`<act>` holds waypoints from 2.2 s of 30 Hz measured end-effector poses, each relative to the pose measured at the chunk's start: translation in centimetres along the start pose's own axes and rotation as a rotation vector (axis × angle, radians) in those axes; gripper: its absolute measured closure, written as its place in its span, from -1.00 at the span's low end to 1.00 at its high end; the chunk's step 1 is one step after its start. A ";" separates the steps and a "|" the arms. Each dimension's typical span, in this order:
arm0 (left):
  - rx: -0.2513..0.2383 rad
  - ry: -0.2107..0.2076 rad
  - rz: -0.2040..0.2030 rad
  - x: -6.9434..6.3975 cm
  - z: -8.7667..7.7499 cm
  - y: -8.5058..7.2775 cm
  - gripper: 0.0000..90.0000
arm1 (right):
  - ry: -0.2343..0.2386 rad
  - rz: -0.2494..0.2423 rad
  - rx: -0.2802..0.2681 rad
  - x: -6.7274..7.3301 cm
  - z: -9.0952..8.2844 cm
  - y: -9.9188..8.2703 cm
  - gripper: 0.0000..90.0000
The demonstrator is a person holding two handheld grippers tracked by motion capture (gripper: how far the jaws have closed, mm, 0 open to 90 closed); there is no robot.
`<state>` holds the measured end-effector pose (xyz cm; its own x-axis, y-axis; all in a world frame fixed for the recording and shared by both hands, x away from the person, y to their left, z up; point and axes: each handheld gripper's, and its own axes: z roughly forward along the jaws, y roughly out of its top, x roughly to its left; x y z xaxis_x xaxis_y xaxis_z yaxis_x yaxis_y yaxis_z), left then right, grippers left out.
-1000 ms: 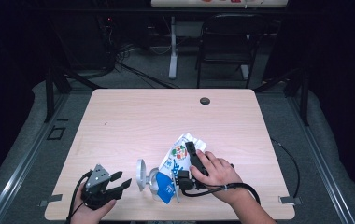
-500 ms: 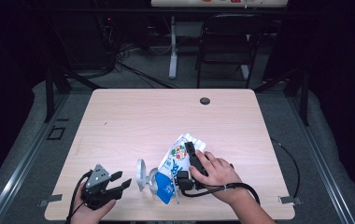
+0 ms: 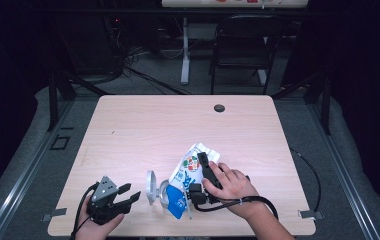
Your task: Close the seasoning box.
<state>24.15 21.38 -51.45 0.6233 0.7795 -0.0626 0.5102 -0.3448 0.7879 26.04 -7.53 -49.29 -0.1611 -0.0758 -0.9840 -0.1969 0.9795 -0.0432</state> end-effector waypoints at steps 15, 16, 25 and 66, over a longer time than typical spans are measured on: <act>0.003 -0.001 0.000 0.1 0.0 0.0 0.20 | 0.067 0.099 -0.001 0.2 0.3 -0.4 0.55; 0.003 -0.001 0.000 0.1 0.0 0.0 0.20 | 0.073 0.103 0.001 0.2 0.3 -0.4 0.55; 0.005 -0.002 0.004 0.1 0.0 0.0 0.20 | 0.107 0.133 -0.007 0.8 0.3 -0.5 0.55; 0.011 0.002 0.002 0.0 0.1 0.0 0.20 | 0.346 0.546 0.003 1.6 0.5 -2.0 0.59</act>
<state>24.17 21.32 -51.50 0.6236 0.7795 -0.0596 0.5150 -0.3523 0.7815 26.70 -9.54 -50.92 -0.5398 0.3785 -0.7519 0.0046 0.8945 0.4470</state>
